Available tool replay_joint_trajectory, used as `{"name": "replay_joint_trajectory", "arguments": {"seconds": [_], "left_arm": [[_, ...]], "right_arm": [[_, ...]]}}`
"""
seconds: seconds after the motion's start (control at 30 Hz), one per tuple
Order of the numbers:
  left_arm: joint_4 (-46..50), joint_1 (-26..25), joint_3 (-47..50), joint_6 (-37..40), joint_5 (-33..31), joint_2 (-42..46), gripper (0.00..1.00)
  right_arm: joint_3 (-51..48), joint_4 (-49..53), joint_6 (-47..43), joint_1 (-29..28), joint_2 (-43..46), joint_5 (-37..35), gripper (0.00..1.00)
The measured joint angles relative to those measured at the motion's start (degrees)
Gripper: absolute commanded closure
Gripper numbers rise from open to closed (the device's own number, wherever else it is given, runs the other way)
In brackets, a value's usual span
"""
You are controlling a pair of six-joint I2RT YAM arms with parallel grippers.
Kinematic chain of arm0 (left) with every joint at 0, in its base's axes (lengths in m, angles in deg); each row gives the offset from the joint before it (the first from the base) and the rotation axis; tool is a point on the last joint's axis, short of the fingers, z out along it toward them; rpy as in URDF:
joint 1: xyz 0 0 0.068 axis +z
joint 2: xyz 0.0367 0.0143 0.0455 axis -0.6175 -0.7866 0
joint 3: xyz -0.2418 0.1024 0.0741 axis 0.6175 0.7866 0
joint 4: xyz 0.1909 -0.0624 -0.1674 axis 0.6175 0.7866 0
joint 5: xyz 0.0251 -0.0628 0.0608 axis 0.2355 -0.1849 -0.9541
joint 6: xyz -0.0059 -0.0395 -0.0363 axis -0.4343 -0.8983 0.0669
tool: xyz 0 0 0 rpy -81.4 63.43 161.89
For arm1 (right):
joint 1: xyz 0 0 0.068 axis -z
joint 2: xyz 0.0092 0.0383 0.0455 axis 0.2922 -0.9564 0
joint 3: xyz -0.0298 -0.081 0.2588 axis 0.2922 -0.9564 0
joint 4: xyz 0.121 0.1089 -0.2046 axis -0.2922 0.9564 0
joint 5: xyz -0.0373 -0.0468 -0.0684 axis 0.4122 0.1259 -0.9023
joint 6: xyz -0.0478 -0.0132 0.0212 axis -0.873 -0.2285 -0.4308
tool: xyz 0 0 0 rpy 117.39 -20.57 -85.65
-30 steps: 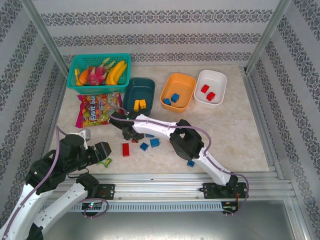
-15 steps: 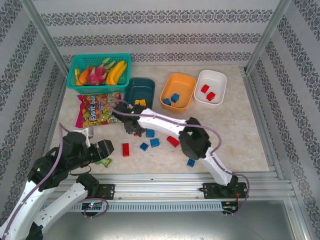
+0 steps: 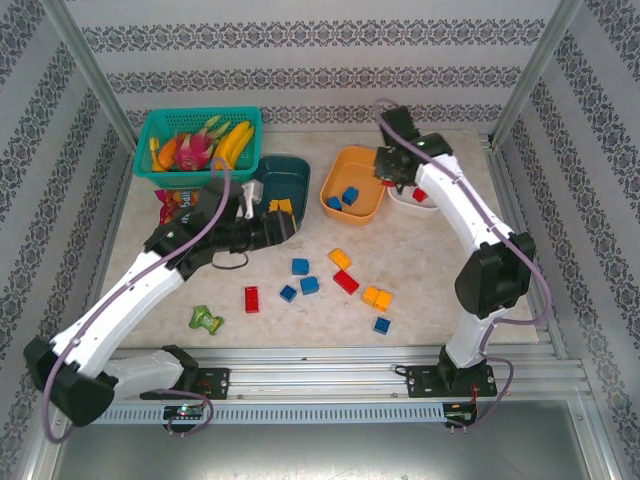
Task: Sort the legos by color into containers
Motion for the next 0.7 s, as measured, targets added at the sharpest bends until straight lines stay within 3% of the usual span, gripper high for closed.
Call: {"name": "replay_joint_trajectory", "arguments": {"seconds": [0.13, 0.27, 0.5, 0.7], "left_arm": [[-4.6, -0.9, -4.0, 0.0, 0.4, -8.0, 0.29], [-7.8, -2.7, -9.1, -0.1, 0.7, -16.0, 0.29], [-9.7, -5.4, -20.8, -0.2, 0.5, -27.4, 0.3], [-9.7, -5.9, -28.1, -0.2, -0.3, -33.2, 0.3]], "right_arm": [[3.2, 0.4, -6.1, 8.0, -7.0, 5.7, 0.86], [9.7, 1.2, -9.5, 12.5, -16.9, 10.3, 0.86], [19.6, 4.5, -11.9, 16.2, -29.2, 15.0, 0.84], [22.9, 6.3, -11.9, 16.6, -33.8, 18.3, 0.8]]}}
